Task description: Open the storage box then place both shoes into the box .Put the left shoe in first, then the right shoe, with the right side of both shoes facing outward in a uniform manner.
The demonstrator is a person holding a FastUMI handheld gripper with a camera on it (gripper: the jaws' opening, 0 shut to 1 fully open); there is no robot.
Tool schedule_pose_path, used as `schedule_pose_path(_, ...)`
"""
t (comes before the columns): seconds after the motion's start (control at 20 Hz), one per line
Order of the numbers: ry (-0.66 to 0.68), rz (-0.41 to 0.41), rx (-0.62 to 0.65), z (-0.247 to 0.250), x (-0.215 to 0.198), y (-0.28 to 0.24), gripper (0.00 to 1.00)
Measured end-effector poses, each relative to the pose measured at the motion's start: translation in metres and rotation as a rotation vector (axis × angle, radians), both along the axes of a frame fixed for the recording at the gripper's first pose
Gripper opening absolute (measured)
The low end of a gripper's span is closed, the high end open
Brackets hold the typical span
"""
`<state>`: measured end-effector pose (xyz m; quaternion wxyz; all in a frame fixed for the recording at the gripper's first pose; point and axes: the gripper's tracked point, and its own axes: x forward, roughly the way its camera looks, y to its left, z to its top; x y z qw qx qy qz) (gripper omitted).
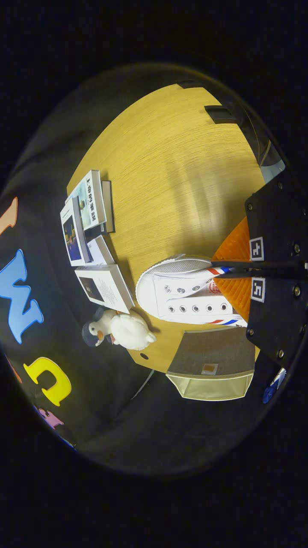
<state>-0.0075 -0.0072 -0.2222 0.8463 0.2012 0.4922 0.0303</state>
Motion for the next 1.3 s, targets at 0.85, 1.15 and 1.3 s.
schedule_pose_path(0.85, -0.045, 0.23, 0.084, 0.05, 0.035, 0.201, 0.0)
schedule_pose_path(1.15, -0.004, 0.289, 0.07, 0.028, 0.034, 0.25, 0.0)
schedule_pose_path(1.3, 0.017, 0.3, 0.027, 0.011, 0.03, 0.259, 0.0)
